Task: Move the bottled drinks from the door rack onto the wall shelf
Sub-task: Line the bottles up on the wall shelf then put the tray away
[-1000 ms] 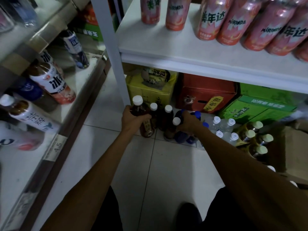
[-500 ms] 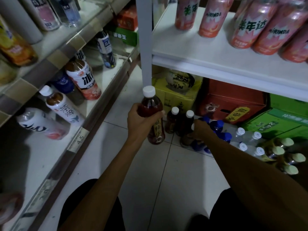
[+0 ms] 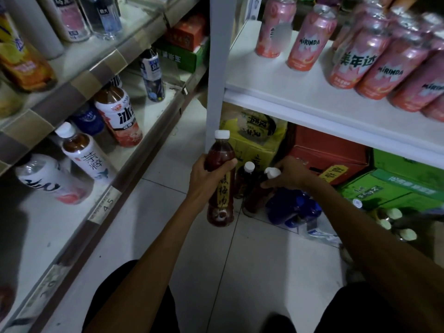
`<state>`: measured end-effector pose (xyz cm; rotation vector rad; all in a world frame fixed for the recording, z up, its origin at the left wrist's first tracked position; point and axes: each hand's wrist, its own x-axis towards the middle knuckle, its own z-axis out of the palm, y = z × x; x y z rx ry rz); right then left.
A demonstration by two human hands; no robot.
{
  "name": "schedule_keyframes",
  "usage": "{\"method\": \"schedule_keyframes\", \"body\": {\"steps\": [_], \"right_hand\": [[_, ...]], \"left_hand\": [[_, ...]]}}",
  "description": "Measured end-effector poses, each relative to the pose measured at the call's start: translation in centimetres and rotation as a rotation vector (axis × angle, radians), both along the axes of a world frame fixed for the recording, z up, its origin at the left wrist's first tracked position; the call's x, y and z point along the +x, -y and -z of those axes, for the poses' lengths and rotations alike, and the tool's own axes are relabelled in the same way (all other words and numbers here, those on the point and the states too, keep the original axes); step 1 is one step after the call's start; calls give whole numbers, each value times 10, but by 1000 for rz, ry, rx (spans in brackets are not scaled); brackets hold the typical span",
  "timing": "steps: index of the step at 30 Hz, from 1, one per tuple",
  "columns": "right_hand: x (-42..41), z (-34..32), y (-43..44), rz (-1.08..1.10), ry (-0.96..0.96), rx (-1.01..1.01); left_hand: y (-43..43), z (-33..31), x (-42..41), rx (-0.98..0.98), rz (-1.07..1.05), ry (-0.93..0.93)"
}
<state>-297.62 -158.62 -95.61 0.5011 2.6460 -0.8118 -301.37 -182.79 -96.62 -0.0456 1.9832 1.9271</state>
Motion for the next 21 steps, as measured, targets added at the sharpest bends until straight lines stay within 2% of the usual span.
{"method": "schedule_keyframes", "body": {"steps": [7,13,17,21], "right_hand": [[20,-83,1,205,-388,-364],[30,-98,1,454,-672,-581],[30,-101,6,604,-743,-659],[26,-100,17,736,-727,-656]], "left_hand": [[-16,6,5,70,276,175],[-22,-4,16,219,399,383],[-23,-15,24,400,440,498],[-23,-22,34,440,444,494]]}}
